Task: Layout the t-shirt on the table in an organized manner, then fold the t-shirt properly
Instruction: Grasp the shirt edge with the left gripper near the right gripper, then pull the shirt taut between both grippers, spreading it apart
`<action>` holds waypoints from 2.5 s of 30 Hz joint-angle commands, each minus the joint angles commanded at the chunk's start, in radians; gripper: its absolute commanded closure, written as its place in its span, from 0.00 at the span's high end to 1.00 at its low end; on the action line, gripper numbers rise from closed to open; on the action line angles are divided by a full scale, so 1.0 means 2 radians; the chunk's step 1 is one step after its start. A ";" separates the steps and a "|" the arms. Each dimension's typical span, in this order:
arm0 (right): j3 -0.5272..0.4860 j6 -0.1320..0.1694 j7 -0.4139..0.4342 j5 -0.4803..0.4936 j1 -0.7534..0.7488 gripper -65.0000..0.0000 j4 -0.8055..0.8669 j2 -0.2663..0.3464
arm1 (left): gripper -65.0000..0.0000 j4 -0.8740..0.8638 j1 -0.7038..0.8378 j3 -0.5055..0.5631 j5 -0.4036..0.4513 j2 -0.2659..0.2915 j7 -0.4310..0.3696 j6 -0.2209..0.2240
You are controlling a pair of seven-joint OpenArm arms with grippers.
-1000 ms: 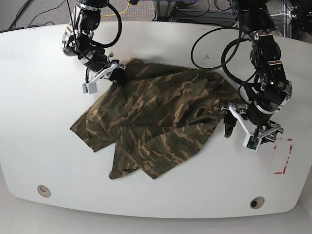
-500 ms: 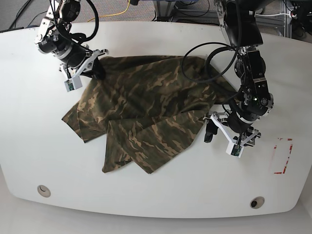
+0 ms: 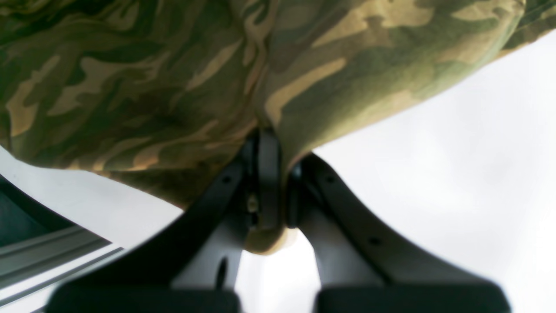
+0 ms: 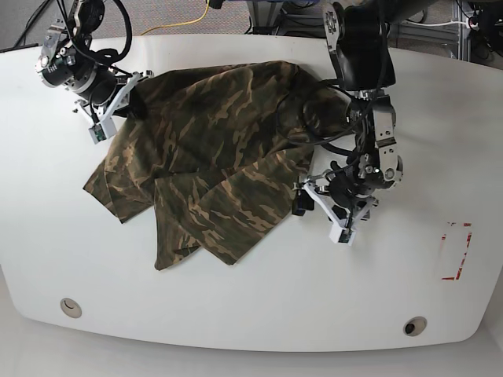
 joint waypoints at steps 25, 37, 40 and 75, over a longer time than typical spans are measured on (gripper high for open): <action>-0.018 0.000 0.001 0.001 0.004 0.00 0.001 -0.002 | 0.72 -0.272 -0.110 0.127 -0.090 0.000 -0.166 0.049; -0.017 0.000 0.002 0.001 0.014 0.00 0.001 -0.002 | 0.00 -0.280 -0.115 0.166 -0.100 0.000 -0.165 0.058; -0.017 0.000 0.002 0.001 0.024 0.00 0.001 -0.002 | 0.00 -0.272 -0.112 0.163 -0.101 0.000 -0.165 0.058; -0.018 -0.003 0.002 -0.005 0.203 0.00 -0.157 0.049 | 0.00 0.242 0.184 -0.141 -0.101 -0.154 -0.002 0.056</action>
